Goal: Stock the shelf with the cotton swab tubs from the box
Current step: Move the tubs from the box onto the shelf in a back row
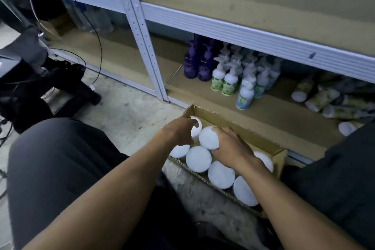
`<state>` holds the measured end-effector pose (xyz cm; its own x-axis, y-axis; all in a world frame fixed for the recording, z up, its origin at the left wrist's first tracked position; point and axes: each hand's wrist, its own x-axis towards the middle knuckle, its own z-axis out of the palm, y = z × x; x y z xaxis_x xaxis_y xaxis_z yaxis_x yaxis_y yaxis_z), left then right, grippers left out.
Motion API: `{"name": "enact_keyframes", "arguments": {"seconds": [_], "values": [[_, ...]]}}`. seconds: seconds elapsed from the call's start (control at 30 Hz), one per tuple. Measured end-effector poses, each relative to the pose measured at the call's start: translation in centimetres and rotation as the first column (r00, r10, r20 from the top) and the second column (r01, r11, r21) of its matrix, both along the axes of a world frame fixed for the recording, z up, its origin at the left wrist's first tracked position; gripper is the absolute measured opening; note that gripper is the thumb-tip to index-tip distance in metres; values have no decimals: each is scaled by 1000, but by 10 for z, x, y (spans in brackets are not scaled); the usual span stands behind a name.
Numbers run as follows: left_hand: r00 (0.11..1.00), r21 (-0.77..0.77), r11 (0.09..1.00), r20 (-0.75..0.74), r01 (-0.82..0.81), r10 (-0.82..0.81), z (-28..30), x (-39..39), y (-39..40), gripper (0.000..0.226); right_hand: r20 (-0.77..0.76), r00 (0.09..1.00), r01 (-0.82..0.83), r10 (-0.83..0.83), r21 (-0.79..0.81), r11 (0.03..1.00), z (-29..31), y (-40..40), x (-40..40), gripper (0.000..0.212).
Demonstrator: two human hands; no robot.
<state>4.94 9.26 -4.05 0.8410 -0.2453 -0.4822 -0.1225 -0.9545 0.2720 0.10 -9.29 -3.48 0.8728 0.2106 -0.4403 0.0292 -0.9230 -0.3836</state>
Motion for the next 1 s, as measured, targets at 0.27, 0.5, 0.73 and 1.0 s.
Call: {"name": "enact_keyframes", "arguments": {"seconds": [0.27, 0.5, 0.73, 1.0], "values": [[999, 46, 999, -46, -22, 24, -53, -9, 19, 85, -44, 989, -141, 143, 36, 989, -67, 18, -12, 79], [998, 4, 999, -32, -48, 48, -82, -16, 28, 88, 6, 983, -186, 186, 54, 981, -97, 26, -9, 84], [997, -22, 997, 7, -73, 73, -104, -22, 37, 83, 43, 968, -249, 249, -3, 969, -111, 25, -3, 75], [998, 1, 998, 19, -64, 64, -112, -17, 40, 83, 88, 946, -308, 313, -63, 949, -120, 30, 1, 65]]}}
